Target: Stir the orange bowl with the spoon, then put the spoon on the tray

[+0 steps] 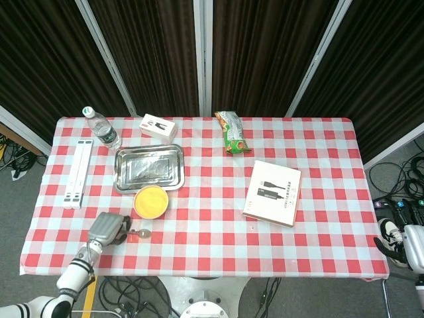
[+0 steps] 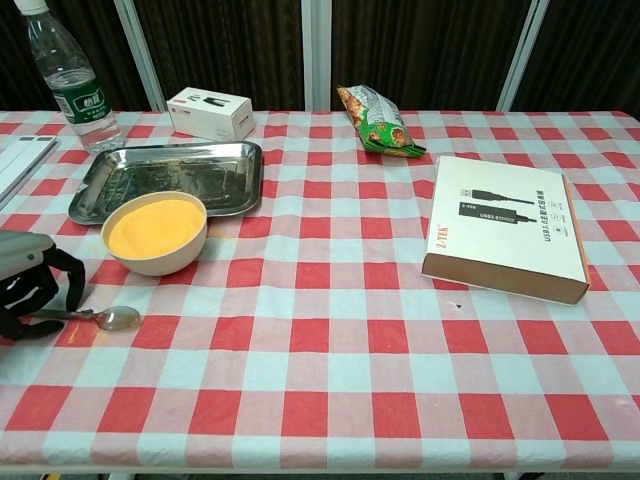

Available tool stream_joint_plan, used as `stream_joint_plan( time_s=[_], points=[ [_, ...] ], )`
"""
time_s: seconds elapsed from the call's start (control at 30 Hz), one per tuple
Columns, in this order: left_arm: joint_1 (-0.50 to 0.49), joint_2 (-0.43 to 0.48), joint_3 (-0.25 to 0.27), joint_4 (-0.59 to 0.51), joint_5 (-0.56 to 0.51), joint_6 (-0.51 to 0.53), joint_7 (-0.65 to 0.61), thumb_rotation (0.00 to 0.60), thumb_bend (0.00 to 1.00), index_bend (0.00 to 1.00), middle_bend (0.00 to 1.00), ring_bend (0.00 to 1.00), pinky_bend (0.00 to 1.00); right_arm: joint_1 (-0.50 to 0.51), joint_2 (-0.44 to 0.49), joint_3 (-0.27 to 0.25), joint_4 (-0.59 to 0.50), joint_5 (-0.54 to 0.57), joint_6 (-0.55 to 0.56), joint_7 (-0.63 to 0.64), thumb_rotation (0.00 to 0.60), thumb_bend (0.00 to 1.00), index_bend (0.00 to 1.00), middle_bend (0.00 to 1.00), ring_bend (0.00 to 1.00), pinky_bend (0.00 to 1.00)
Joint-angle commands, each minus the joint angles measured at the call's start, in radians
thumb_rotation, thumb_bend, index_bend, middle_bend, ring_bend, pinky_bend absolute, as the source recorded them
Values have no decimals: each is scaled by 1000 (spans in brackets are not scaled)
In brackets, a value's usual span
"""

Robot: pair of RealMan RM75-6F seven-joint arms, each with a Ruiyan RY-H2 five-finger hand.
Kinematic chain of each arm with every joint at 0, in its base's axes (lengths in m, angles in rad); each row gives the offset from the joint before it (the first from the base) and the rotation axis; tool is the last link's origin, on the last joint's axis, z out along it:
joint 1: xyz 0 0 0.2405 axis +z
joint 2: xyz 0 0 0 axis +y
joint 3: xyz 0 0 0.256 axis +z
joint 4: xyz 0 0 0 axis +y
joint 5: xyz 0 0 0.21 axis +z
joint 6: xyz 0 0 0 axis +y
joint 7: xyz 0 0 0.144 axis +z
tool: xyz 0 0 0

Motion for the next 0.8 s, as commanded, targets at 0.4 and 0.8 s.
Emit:
stream_joint_plan(
  time_s=[0.4,0.8],
  points=[
    [1,33,4,-49,-18,22,12,600,415,646,939,853,925,-3,-2,-1,7,-1,4,8,600,168,86,216,0,131],
    [-46,172,-108,-210,-95,62,24,600,417,645,939,853,925,-4,1,1,15,-12,19,20,600,169,85,216,0,131]
  ],
)
